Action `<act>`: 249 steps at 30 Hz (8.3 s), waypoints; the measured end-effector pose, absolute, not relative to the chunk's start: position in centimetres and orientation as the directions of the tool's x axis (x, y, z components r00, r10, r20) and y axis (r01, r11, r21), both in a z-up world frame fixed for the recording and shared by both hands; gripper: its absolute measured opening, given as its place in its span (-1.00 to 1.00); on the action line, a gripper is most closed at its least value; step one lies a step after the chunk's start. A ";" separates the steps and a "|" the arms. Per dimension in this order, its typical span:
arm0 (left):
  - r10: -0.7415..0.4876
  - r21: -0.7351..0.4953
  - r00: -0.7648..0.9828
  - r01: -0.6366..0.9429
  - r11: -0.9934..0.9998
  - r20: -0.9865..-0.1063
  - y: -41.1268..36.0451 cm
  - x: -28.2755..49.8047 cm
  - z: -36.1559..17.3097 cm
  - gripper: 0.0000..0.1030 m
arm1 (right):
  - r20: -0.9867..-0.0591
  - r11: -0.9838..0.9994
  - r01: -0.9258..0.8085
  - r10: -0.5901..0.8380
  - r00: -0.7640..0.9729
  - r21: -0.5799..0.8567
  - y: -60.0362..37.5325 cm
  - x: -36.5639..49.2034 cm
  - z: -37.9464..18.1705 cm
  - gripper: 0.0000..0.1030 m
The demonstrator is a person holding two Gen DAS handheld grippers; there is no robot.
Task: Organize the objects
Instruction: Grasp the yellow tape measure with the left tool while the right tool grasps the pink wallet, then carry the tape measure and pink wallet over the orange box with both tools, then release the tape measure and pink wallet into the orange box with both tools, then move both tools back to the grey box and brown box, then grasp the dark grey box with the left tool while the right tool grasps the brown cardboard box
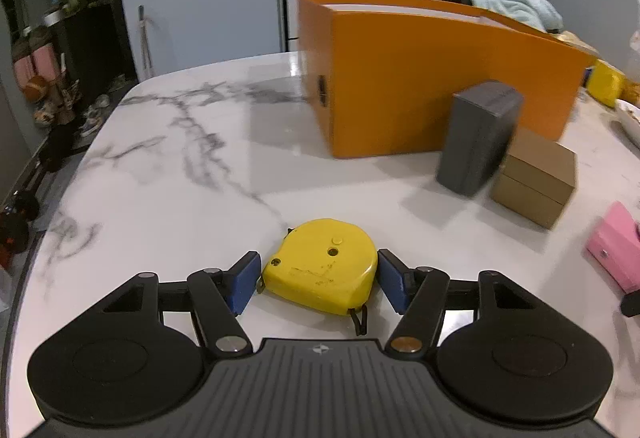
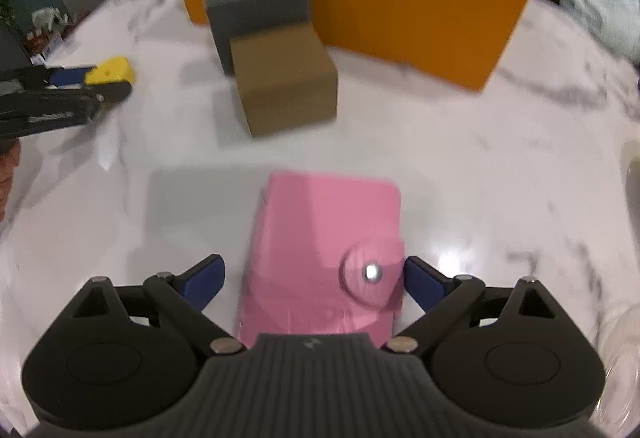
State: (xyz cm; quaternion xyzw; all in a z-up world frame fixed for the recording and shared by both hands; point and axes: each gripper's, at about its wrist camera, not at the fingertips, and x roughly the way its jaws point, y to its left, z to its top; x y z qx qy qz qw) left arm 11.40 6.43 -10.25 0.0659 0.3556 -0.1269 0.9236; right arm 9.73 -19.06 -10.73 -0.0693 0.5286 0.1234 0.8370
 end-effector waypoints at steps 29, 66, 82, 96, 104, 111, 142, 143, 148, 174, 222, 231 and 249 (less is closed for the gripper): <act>-0.278 0.015 0.736 0.364 0.931 -0.618 1.0 -1.3 -11.0 0.53 | -0.889 0.909 -0.415 0.167 0.427 -0.029 -17.3 8.3 -10.5 0.62; -0.301 -0.037 0.763 0.343 0.939 -0.572 2.4 -1.0 -7.8 0.35 | -0.875 0.902 -0.430 0.186 0.448 -0.028 -17.2 8.2 -8.1 0.54; -0.313 -0.028 0.770 0.359 0.933 -0.557 1.8 -0.4 -6.2 0.34 | -0.863 0.906 -0.423 0.203 0.462 -0.013 -17.4 8.3 -7.2 0.54; -0.360 0.001 0.791 0.414 0.910 -0.494 -0.2 5.0 0.4 0.32 | -0.761 0.935 -0.348 0.274 0.589 0.067 -20.0 10.1 -0.3 0.53; -0.391 0.031 0.800 0.453 0.891 -0.455 -3.0 10.1 4.8 0.30 | -0.659 0.953 -0.288 0.279 0.699 0.099 -22.0 13.2 5.2 0.53; -0.394 0.003 0.794 0.446 0.895 -0.464 -5.4 15.4 6.6 0.27 | -0.606 0.970 -0.215 0.241 0.758 0.117 -24.2 18.2 7.9 0.53; -0.262 0.004 0.696 0.355 0.935 -0.669 -7.7 26.5 -1.1 -0.72 | -0.682 0.988 -0.151 0.122 0.721 0.017 -23.5 34.1 -1.1 0.56; -0.262 0.004 0.695 0.357 0.934 -0.669 -7.7 26.5 -1.1 -0.72 | -0.681 0.988 -0.153 0.107 0.724 -0.008 -23.3 34.3 -1.1 0.57; -0.263 0.007 0.691 0.362 0.932 -0.673 -7.5 26.2 -1.2 -0.72 | -0.619 0.984 -0.160 0.080 0.782 -0.075 -23.0 33.8 -0.4 0.86; -0.259 0.031 0.726 0.360 0.932 -0.637 -6.4 21.8 2.7 -0.72 | -0.607 0.989 -0.149 0.115 0.786 -0.006 -24.9 27.2 2.9 0.86; -0.236 0.061 0.752 0.344 0.937 -0.616 -2.8 14.0 1.0 0.05 | -0.601 0.967 -0.254 0.195 0.775 -0.014 -20.9 12.2 1.1 0.88; -0.240 0.058 0.727 0.359 0.931 -0.643 -3.3 14.3 -1.5 0.34 | -0.627 0.979 -0.204 0.176 0.759 0.028 -21.7 13.1 -0.6 0.88; -0.325 0.125 0.697 0.512 0.850 -0.639 -5.5 15.7 -5.4 0.47 | -0.728 0.949 -0.312 0.188 0.659 -0.038 -18.0 14.2 -6.4 0.88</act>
